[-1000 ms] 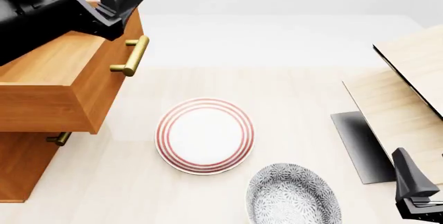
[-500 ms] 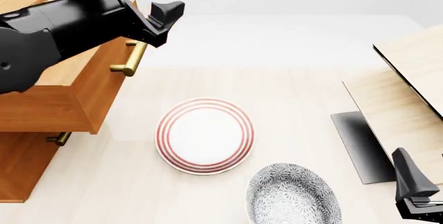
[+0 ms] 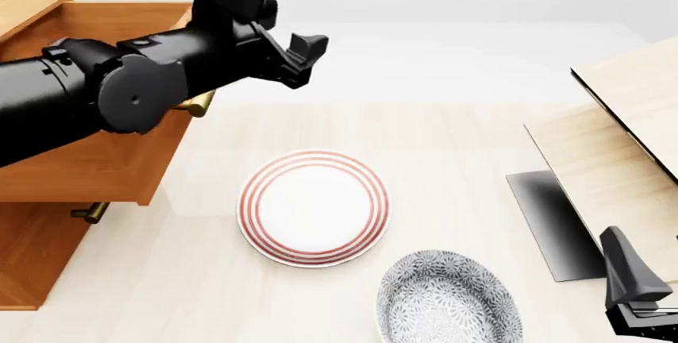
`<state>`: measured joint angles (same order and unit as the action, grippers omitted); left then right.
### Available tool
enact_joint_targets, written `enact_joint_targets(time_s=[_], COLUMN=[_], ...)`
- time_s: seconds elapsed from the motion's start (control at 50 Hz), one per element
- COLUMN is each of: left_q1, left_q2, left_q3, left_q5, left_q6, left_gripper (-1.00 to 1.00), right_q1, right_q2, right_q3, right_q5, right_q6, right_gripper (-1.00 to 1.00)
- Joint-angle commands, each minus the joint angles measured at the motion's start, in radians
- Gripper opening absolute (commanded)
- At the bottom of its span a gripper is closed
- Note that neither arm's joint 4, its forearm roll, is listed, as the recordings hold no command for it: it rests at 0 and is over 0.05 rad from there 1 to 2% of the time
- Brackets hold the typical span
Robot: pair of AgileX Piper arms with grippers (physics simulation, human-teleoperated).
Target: Close the top drawer of the cabinet.
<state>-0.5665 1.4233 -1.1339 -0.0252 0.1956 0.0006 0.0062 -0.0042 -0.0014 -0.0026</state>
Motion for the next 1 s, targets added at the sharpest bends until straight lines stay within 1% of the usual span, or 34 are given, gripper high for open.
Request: enact_joint_targets(time_s=[0.02, 0.22, 0.38, 0.48, 0.5, 0.66, 0.68, 0.78, 0.82, 0.84, 0.9, 0.96, 0.98, 1.0], left_q1=[0.008, 0.018, 0.020, 0.023, 0.022, 0.019, 0.018, 0.025, 0.021, 0.026, 0.027, 0.034, 0.034, 0.034], left_q2=[0.137, 0.159, 0.203, 0.226, 0.237, 0.265, 0.271, 0.300, 0.312, 0.319, 0.331, 0.334, 0.338, 0.338], left_q3=[-0.018, -0.011, -0.009, -0.004, -0.006, -0.002, -0.003, -0.002, -0.006, -0.005, -0.012, -0.012, -0.013, -0.013], left_q5=[-0.059, -0.079, -0.108, -0.130, -0.135, -0.161, -0.163, -0.188, -0.190, -0.197, -0.203, -0.209, -0.211, -0.211], left_q6=[-0.071, -0.081, -0.113, -0.119, -0.133, -0.151, -0.164, -0.173, -0.191, -0.185, -0.212, -0.212, -0.232, -0.232], left_gripper=[1.00, 1.00, 1.00, 1.00, 1.00, 1.00, 1.00, 1.00, 1.00, 1.00, 1.00, 1.00, 1.00, 1.00], right_q1=[0.000, 0.000, 0.000, 0.000, 0.000, 0.000, 0.000, 0.000, 0.000, 0.000, 0.000, 0.000, 0.000, 0.000], right_q2=[0.000, 0.000, 0.000, 0.000, 0.000, 0.000, 0.000, 0.000, 0.000, 0.000, 0.000, 0.000, 0.000, 0.000], right_q3=[0.000, 0.000, 0.000, 0.000, 0.000, 0.000, 0.000, 0.000, 0.000, 0.000, 0.000, 0.000, 0.000, 0.000], right_q5=[0.000, 0.000, 0.000, 0.000, 0.000, 0.000, 0.000, 0.000, 0.000, 0.000, 0.000, 0.000, 0.000, 0.000], right_q6=[0.000, 0.000, 0.000, 0.000, 0.000, 0.000, 0.000, 0.000, 0.000, 0.000, 0.000, 0.000, 0.000, 0.000], right_gripper=[1.00, 1.00, 1.00, 1.00, 1.00, 1.00, 1.00, 1.00, 1.00, 1.00, 1.00, 1.00, 1.00, 1.00])
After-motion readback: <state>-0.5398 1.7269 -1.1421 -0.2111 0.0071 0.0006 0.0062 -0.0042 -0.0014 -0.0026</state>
